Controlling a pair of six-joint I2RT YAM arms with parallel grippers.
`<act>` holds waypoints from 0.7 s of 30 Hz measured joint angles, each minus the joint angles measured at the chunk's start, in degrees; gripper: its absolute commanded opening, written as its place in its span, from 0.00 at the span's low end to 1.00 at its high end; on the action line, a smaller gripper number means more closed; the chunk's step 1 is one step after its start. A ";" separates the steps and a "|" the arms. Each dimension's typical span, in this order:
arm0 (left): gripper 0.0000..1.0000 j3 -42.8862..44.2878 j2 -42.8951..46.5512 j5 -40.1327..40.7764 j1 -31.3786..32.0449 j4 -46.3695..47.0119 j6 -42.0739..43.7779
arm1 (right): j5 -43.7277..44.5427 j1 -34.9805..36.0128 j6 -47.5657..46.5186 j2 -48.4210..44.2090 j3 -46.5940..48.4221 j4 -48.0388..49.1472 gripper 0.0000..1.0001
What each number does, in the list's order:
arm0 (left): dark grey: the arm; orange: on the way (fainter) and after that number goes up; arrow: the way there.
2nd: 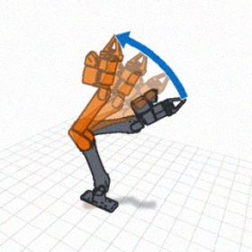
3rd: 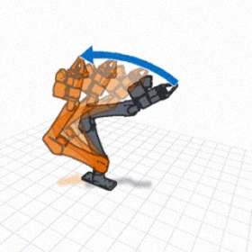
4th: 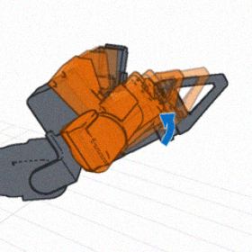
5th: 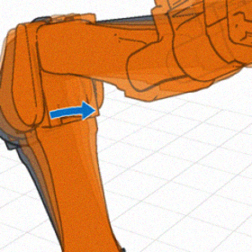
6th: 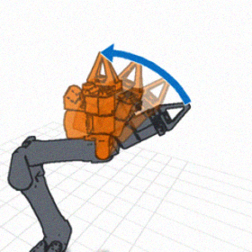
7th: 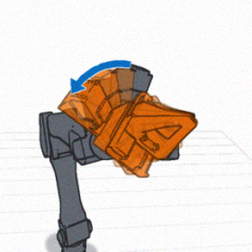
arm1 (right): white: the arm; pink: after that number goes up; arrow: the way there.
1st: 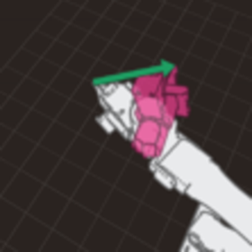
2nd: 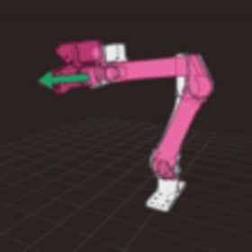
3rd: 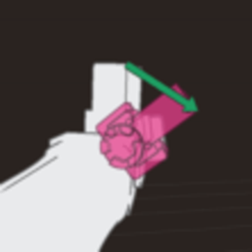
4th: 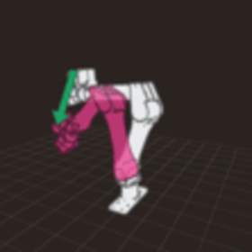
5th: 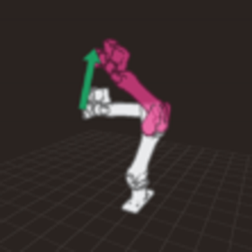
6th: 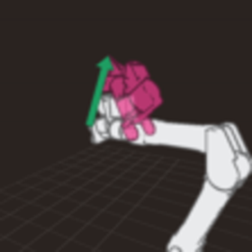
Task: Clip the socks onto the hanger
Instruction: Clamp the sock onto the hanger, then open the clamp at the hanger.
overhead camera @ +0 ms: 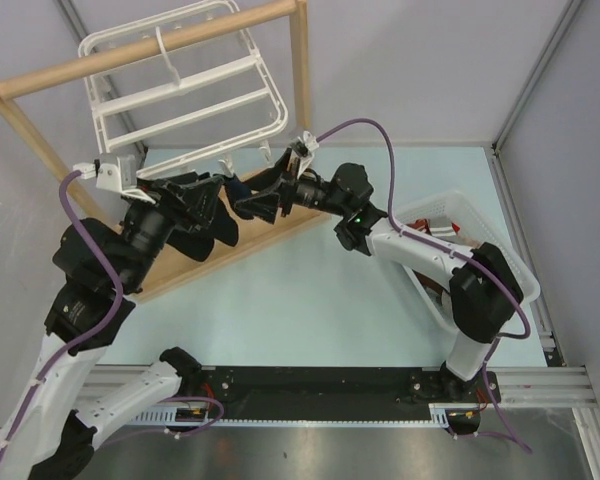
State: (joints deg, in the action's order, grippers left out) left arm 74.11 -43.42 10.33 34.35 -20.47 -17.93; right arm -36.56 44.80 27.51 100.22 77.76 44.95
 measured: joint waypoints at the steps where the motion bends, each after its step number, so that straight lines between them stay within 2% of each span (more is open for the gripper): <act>1: 0.65 0.13 0.11 0.00 0.00 -0.31 -0.02 | 0.44 0.24 -1.57 -0.42 -0.07 -1.81 0.70; 7: 0.71 0.74 0.07 -0.26 0.00 -1.97 0.00 | 6.25 2.16 -11.41 -6.78 -2.40 -10.21 0.70; 12: 0.77 1.68 -0.09 -0.81 0.00 -3.08 -0.02 | 11.91 2.56 -17.14 -11.61 -5.20 -10.58 0.70; 21: 0.80 2.45 -1.33 -2.05 0.00 -3.30 -0.04 | 24.41 3.10 -25.22 -12.81 -8.68 -9.60 0.69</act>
State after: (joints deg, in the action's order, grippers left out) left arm 76.55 -44.75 8.27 34.35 -23.77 -17.98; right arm -12.14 47.90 2.28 87.42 69.08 35.35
